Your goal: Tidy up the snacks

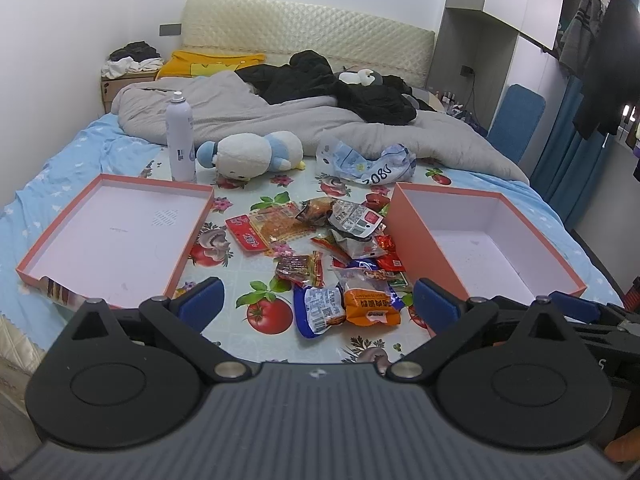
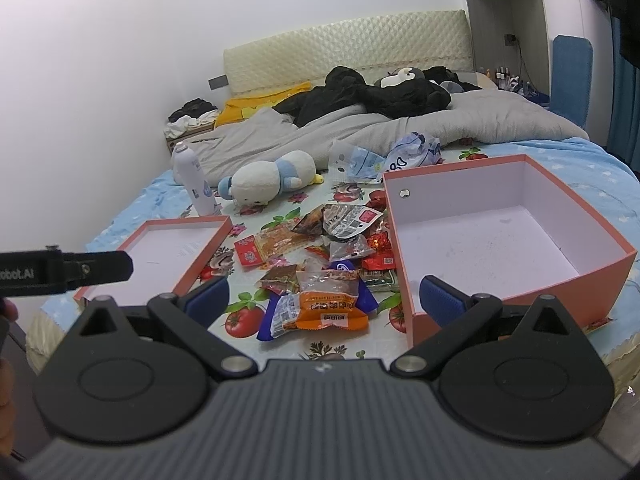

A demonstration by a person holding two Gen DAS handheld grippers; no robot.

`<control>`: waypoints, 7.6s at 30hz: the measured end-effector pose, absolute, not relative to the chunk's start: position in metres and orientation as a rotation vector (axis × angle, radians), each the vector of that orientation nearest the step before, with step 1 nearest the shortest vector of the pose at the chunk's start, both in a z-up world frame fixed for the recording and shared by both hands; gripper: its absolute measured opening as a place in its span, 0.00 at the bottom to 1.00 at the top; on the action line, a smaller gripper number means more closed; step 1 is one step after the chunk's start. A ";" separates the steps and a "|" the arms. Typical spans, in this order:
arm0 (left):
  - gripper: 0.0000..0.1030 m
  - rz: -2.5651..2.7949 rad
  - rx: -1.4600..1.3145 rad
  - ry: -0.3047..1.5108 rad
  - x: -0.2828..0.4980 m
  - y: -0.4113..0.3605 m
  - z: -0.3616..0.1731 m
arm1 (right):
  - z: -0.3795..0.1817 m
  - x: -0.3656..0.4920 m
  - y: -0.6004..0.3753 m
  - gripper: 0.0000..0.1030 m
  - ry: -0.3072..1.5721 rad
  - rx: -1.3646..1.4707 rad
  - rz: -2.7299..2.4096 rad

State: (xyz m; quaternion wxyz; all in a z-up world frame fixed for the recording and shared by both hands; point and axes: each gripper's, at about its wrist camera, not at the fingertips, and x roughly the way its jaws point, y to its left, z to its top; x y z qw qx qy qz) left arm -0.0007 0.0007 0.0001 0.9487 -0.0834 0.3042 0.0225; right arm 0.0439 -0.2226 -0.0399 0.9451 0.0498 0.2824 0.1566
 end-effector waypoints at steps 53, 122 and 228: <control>0.99 0.023 -0.156 0.650 0.008 -0.013 -0.014 | -0.063 0.055 -0.224 1.00 0.618 0.093 0.326; 0.82 -0.578 -0.079 1.024 0.264 0.035 -0.193 | -0.205 0.177 -0.160 0.66 0.744 -0.056 0.462; 0.43 -0.378 -0.231 0.678 0.229 -0.118 -0.003 | -0.044 0.176 -0.332 0.64 0.461 0.099 0.066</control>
